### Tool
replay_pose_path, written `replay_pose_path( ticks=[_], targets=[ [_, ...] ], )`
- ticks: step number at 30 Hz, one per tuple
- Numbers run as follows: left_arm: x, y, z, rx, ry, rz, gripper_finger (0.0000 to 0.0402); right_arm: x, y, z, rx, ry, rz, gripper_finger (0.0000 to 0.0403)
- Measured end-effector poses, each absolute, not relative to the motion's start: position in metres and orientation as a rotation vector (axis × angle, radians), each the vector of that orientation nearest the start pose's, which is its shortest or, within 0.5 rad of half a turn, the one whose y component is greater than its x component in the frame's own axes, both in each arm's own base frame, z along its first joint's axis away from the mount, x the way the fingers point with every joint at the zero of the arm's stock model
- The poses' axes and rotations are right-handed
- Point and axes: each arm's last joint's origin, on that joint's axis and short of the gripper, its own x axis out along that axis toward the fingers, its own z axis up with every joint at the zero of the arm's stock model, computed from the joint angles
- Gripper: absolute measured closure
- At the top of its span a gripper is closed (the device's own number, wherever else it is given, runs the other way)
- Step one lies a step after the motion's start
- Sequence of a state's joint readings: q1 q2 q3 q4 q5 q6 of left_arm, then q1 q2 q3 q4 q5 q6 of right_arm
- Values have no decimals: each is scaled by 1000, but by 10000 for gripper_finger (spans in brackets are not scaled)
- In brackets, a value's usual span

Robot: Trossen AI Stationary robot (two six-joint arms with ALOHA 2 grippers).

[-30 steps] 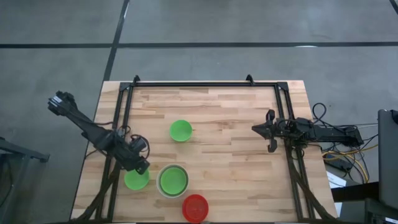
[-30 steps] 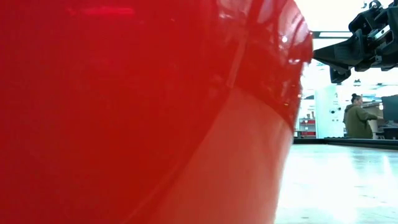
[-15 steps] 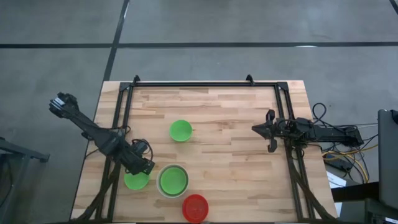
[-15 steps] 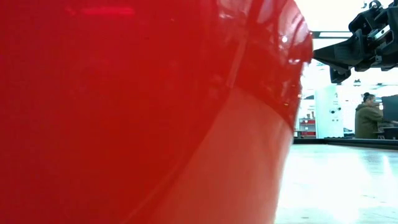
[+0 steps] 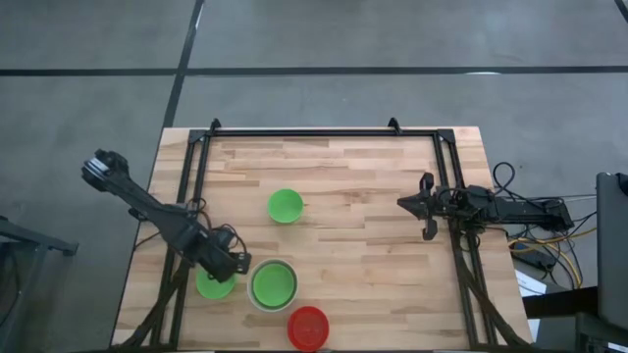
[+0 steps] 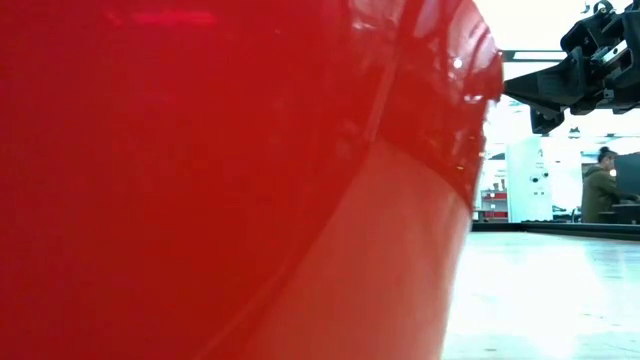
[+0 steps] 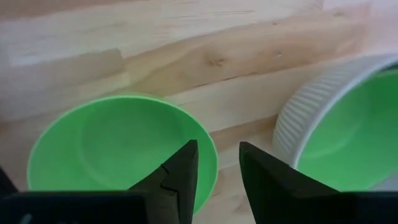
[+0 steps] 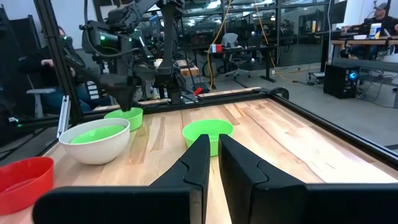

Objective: Nest bowls inside each other
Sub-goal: Stack the bottom green bowl on the green bowl

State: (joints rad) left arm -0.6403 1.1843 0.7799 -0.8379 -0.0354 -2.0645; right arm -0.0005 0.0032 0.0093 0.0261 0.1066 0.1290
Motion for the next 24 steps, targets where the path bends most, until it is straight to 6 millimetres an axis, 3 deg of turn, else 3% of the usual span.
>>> replay_pose_path(
  ticks=[24],
  targets=[
    [175,-131,200,-1553,1145,1000,280,97,-3,169,131,-39,-105,369]
  ],
)
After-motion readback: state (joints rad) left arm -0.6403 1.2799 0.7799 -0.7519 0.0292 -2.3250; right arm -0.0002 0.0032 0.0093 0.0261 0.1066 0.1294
